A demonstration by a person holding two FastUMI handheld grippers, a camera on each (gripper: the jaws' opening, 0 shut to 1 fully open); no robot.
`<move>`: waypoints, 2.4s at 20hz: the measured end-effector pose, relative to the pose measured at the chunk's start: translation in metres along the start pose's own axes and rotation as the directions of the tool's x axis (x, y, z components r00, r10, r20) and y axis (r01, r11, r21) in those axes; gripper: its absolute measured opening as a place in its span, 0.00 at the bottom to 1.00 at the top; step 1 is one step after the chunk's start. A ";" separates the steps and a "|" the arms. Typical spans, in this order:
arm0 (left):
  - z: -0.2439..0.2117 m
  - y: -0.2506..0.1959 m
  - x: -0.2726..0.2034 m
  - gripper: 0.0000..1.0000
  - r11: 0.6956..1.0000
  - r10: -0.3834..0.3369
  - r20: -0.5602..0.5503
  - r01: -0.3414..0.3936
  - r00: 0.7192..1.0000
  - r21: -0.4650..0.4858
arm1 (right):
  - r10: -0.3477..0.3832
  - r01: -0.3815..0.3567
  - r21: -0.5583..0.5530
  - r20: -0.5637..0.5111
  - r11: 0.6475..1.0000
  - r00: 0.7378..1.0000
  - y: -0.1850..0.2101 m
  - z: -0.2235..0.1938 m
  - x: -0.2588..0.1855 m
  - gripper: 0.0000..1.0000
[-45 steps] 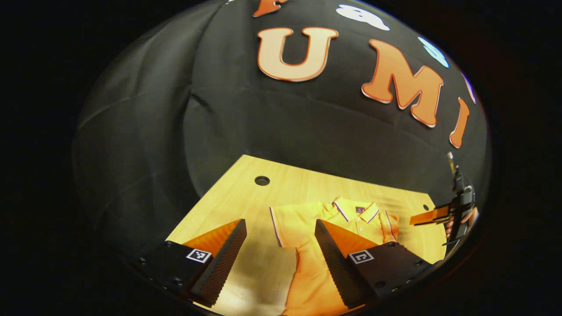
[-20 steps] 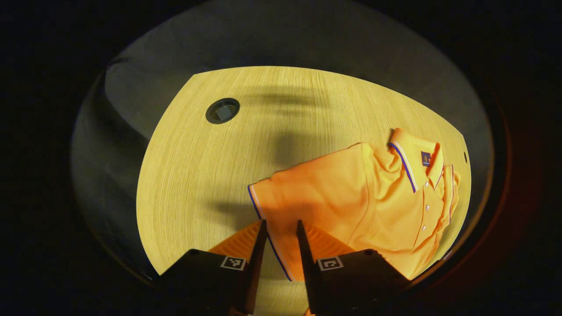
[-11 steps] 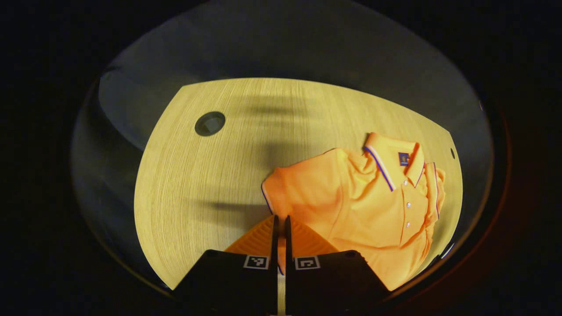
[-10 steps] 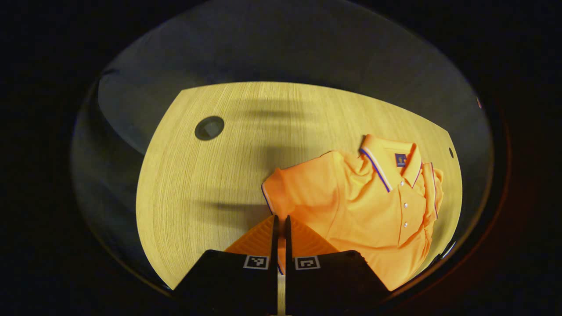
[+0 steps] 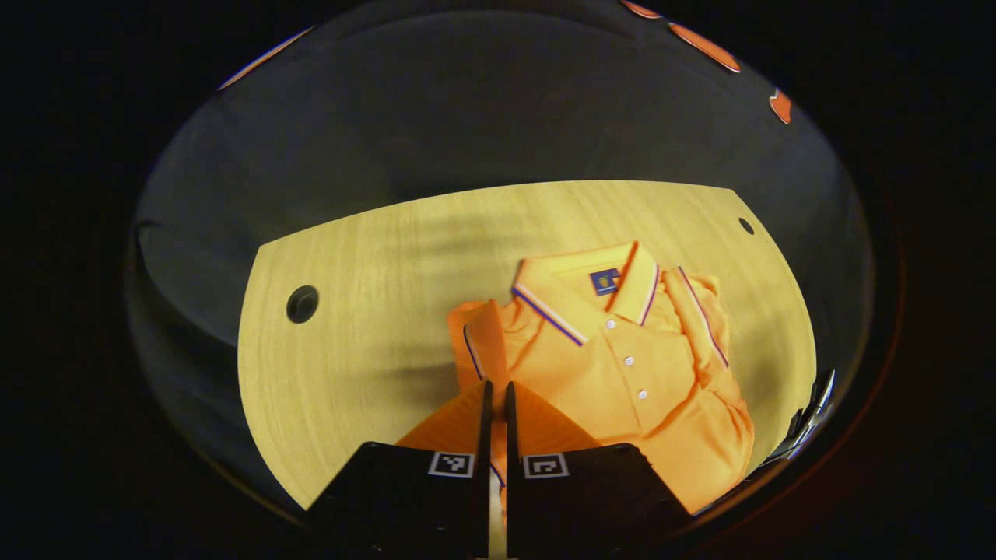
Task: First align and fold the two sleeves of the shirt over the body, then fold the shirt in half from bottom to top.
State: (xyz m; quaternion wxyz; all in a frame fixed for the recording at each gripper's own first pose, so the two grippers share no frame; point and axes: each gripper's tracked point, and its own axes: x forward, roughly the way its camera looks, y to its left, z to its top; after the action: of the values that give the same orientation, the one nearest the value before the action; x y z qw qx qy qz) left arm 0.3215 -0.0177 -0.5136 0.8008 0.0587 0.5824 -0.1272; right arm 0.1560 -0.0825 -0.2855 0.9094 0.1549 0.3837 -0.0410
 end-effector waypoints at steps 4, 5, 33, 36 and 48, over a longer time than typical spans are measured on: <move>0.007 -0.048 -0.012 0.31 0.993 -0.120 0.043 0.119 0.992 0.025 | 0.003 -0.003 -0.008 -0.001 1.000 1.000 -0.006 -0.003 -0.005 0.88; 0.011 -0.054 -0.017 0.32 0.991 -0.132 0.064 0.130 0.989 0.026 | 0.000 0.000 -0.003 0.001 1.000 1.000 -0.009 -0.002 -0.007 0.88; -0.164 -0.096 -0.423 0.96 0.935 0.350 0.791 -0.243 0.502 -0.259 | 0.321 -0.222 -0.390 0.210 0.894 0.924 0.043 -0.059 -0.132 0.96; -0.213 -0.083 -0.369 0.97 0.922 0.386 0.655 -0.261 0.649 -0.285 | 0.266 -0.234 -0.391 0.029 0.890 0.964 0.023 -0.120 -0.112 0.96; -0.384 -0.092 -0.228 0.99 0.939 0.204 0.066 -0.176 0.977 -0.297 | 0.091 -0.247 -0.281 -0.470 0.928 0.878 -0.017 -0.305 -0.076 0.97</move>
State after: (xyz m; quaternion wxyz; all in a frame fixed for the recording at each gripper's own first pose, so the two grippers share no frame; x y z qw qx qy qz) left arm -0.1217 0.0174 -0.4131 0.8363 -0.0095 0.5471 0.0346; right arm -0.1098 -0.0063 -0.4360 0.8090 0.0380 0.5691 0.1419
